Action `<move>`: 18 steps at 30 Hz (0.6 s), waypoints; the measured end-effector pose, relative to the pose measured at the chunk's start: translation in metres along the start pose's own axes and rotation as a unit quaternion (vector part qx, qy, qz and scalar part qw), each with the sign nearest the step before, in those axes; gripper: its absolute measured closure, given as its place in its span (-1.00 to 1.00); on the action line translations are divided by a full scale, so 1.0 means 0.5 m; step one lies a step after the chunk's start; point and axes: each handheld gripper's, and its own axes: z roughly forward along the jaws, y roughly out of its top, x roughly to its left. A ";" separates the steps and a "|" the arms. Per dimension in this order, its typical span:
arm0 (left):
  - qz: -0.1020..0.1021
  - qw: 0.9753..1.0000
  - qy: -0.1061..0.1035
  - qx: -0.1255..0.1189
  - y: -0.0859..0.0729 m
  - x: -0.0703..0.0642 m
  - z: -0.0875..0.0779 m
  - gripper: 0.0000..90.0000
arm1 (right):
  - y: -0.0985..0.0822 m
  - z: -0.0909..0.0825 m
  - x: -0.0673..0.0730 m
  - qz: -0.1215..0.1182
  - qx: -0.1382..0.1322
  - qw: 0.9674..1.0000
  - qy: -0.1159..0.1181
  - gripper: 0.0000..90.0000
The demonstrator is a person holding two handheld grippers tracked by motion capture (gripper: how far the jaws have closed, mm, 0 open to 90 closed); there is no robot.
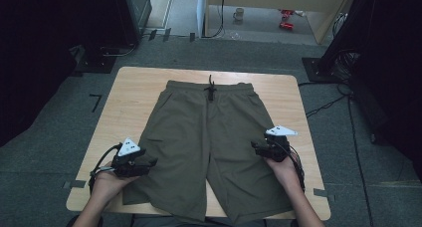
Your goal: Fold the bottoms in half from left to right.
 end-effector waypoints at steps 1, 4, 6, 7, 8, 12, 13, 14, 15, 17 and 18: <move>-0.004 1.000 -0.001 -0.002 -0.002 0.002 -0.005 -0.17 | 0.002 0.001 0.001 -0.001 -0.001 1.000 0.001 -0.21; -0.011 1.000 -0.003 -0.010 -0.006 0.008 -0.016 -0.20 | 0.015 0.005 0.007 -0.007 0.002 1.000 0.008 -0.20; -0.018 1.000 -0.005 -0.010 -0.010 0.011 -0.022 -0.24 | 0.026 0.006 0.014 -0.019 0.000 1.000 0.011 -0.19; -0.021 1.000 -0.004 -0.011 -0.011 0.012 -0.025 -0.24 | 0.030 0.006 0.016 -0.023 -0.004 1.000 0.012 -0.19; -0.023 1.000 -0.004 -0.011 -0.013 0.014 -0.027 -0.24 | 0.035 0.006 0.019 -0.023 -0.006 1.000 0.014 -0.18; -0.030 0.999 -0.007 -0.012 -0.020 0.017 -0.037 -0.25 | 0.053 0.016 0.028 -0.024 0.001 1.000 0.021 -0.18; -0.030 0.999 -0.007 -0.012 -0.021 0.018 -0.040 -0.25 | 0.056 0.017 0.029 -0.023 0.000 1.000 0.021 -0.19; -0.030 0.999 -0.006 -0.013 -0.023 0.018 -0.042 -0.25 | 0.059 0.020 0.030 -0.019 0.002 1.000 0.021 -0.24; -0.031 0.999 -0.006 -0.014 -0.024 0.018 -0.045 -0.25 | 0.063 0.022 0.030 -0.014 0.003 1.000 0.023 -0.26; -0.030 0.999 -0.005 -0.012 -0.028 0.018 -0.049 -0.25 | 0.071 0.026 0.031 -0.007 0.003 1.000 0.027 -0.27; -0.031 0.999 -0.005 -0.011 -0.030 0.018 -0.051 -0.25 | 0.075 0.027 0.032 -0.005 0.001 1.000 0.029 -0.27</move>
